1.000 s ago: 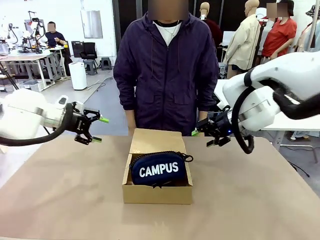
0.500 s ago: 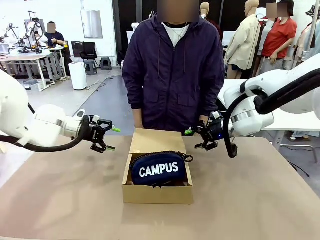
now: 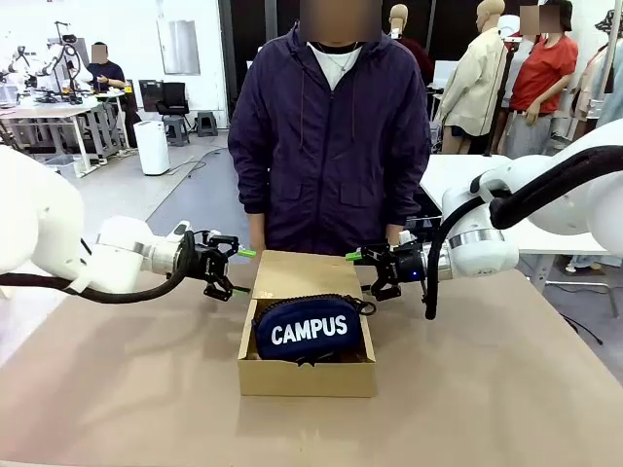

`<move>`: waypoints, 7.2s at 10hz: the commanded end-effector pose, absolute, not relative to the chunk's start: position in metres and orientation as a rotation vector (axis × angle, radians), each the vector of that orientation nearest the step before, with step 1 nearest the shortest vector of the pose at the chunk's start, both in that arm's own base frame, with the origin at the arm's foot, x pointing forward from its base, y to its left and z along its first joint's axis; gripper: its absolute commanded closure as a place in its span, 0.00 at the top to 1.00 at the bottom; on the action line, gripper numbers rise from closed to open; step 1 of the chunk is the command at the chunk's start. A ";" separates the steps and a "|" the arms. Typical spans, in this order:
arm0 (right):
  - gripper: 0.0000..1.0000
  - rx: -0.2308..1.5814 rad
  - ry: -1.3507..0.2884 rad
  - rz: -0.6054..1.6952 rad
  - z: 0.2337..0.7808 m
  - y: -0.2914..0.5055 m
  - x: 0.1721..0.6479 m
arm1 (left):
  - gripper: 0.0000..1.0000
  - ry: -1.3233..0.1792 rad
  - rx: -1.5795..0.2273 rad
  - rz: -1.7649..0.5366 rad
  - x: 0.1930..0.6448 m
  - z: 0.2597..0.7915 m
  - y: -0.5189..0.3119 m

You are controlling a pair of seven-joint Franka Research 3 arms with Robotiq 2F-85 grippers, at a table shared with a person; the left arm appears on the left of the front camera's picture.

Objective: Pack the items into the box.
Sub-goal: Close the Mailer Box.

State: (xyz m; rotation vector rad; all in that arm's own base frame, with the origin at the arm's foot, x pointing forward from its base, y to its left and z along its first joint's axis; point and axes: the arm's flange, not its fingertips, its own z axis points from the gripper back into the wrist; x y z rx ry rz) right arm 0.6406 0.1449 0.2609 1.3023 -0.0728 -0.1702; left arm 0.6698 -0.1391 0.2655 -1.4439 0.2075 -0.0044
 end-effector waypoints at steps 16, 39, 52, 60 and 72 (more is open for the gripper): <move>0.20 1.509 -0.119 -0.011 0.267 0.143 0.637 | 0.22 0.356 -1.397 -0.115 0.680 0.280 -0.169; 0.20 1.533 -0.361 0.509 0.280 0.155 0.620 | 0.22 -0.092 -1.431 -0.583 0.634 0.308 -0.146; 0.20 1.302 -0.872 1.034 0.308 0.166 0.554 | 0.22 -1.059 -1.215 -1.250 0.566 0.337 -0.142; 0.31 1.203 -1.130 1.185 0.300 0.160 0.470 | 0.82 -1.063 -1.288 -1.365 0.510 0.315 -0.142; 1.00 1.157 -1.234 0.875 0.315 0.080 0.466 | 1.00 -1.299 -1.205 -1.114 0.495 0.343 -0.087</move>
